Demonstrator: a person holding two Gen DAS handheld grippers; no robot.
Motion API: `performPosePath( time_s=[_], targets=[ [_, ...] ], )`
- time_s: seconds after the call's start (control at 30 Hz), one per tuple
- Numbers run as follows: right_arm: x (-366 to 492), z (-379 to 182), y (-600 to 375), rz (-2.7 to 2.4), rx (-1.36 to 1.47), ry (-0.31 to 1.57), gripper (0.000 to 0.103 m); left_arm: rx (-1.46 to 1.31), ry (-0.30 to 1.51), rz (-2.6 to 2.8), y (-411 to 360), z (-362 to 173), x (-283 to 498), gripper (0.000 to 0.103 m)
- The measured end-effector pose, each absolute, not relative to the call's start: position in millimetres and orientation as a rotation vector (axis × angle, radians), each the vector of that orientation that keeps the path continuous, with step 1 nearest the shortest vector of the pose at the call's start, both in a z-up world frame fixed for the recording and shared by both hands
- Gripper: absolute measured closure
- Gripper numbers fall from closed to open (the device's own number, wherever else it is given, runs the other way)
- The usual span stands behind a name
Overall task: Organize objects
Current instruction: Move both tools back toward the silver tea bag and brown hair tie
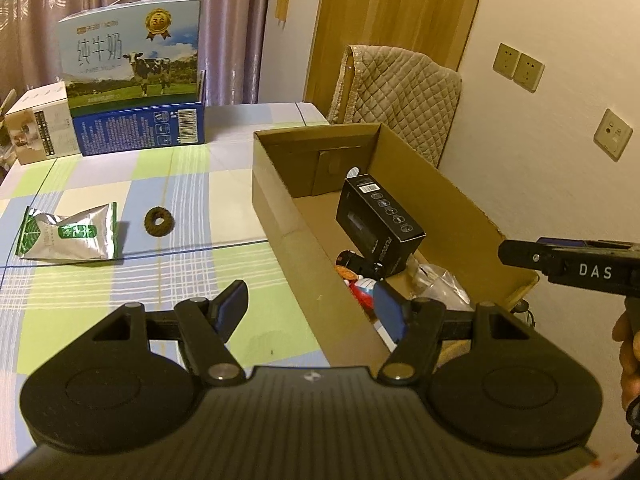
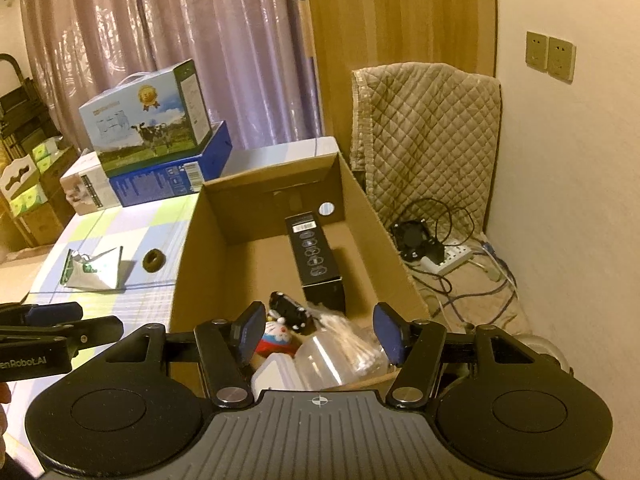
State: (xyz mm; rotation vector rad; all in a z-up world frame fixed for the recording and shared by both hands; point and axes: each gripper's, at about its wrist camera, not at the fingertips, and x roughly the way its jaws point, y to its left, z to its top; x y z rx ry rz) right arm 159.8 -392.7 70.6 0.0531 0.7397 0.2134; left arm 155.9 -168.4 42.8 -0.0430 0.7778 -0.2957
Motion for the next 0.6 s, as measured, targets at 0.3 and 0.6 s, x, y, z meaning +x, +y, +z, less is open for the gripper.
performPosePath(
  time_s=[0.3,0.6],
  targets=[
    [147.6,80.0,-370.3,0.247,0.043,0.73,0.046,-0.051,0.775,-0.272,-144.9,47.2,140.8,0.033],
    [140.1,83.6,-333.4,0.308,0.028,0.729,0.046,-0.067,0.771,-0.208,-99.3,49.8,129.0,0.024]
  ],
)
